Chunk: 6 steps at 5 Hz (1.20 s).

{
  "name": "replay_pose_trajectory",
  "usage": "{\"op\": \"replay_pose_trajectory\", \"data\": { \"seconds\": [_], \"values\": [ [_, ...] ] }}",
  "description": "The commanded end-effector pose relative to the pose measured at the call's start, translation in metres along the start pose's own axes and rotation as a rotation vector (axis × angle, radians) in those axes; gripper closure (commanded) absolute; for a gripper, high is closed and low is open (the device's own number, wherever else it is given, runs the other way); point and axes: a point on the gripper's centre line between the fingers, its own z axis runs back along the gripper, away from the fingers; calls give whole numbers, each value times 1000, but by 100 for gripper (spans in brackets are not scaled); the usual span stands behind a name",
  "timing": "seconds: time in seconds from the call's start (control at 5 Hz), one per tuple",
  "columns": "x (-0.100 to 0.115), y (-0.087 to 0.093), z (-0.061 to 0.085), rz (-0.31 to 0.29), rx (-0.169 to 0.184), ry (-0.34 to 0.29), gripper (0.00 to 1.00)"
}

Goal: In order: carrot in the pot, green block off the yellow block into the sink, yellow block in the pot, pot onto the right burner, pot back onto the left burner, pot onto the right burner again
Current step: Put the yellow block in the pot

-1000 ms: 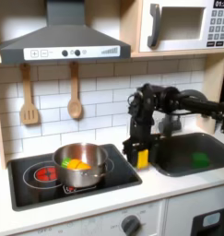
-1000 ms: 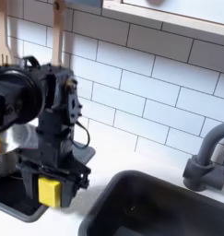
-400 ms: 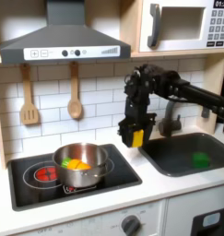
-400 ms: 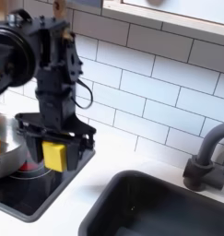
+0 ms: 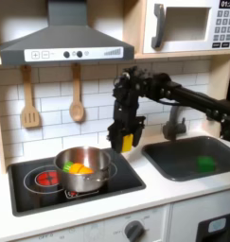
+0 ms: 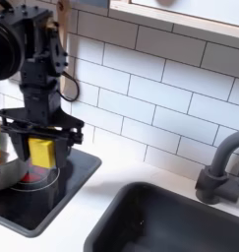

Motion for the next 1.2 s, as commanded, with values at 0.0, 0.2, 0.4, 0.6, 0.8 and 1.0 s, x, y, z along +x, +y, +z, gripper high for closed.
{"op": "replay_pose_trajectory", "data": {
  "seconds": [0.0,0.2,0.4,0.6,0.8,1.0],
  "values": [
    [9,26,0,81,25,-4,100],
    [11,36,1,107,31,-7,100],
    [13,48,2,130,43,-2,100],
    [14,60,-4,153,58,20,100],
    [20,70,-7,174,64,16,100],
    [23,79,-15,201,69,32,100]
  ]
}}
